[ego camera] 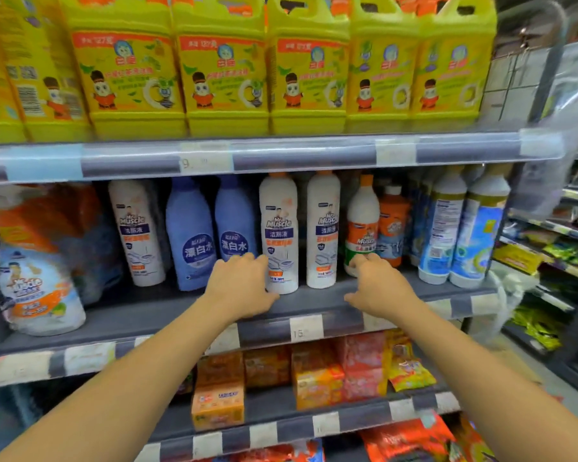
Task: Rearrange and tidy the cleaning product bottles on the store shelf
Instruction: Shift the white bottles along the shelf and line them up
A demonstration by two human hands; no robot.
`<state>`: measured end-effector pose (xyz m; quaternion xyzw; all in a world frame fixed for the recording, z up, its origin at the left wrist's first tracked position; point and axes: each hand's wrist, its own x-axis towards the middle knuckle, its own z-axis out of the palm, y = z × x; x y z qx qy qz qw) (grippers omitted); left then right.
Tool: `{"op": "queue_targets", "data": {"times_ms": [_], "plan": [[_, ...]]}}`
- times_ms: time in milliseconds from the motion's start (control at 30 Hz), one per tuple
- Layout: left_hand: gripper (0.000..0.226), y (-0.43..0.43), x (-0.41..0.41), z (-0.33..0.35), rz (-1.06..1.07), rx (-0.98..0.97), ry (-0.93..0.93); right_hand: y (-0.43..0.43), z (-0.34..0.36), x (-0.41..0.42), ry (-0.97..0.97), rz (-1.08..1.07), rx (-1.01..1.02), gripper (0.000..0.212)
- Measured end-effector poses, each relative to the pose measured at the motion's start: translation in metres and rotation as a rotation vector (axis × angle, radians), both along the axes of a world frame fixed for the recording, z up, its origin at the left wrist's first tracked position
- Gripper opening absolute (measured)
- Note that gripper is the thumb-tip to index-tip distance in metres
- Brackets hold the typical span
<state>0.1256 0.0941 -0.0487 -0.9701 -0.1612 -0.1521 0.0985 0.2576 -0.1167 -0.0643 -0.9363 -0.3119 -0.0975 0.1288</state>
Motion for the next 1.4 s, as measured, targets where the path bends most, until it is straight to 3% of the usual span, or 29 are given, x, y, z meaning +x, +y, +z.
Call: {"op": "queue_targets", "data": {"times_ms": [100,200,367,533,667,1000,1400], "plan": [[0.080,-0.011,0.016,-0.001,0.077,-0.346,-0.203,0.011,0.001,0.009,0.108,-0.015,0.240,0.079],[0.082,-0.020,0.035,-0.003,0.159,-0.707,-0.432,0.029,0.007,0.017,0.236,-0.061,0.522,0.084],[0.078,-0.030,0.064,-0.012,0.244,-0.937,-0.617,0.063,0.005,0.026,0.327,-0.056,0.780,0.039],[0.087,-0.037,0.079,-0.018,0.263,-0.884,-0.674,0.081,-0.001,0.033,0.374,-0.027,0.802,0.071],[0.092,-0.045,0.085,-0.018,0.293,-0.825,-0.676,0.084,-0.005,0.030,0.208,0.007,0.772,0.076],[0.074,-0.038,0.079,-0.014,0.290,-0.842,-0.671,0.085,-0.008,0.028,0.178,-0.090,0.767,0.067],[0.076,0.037,-0.010,-0.015,0.309,-0.851,-0.721,0.122,-0.008,-0.038,0.286,-0.043,0.828,0.059]]}}
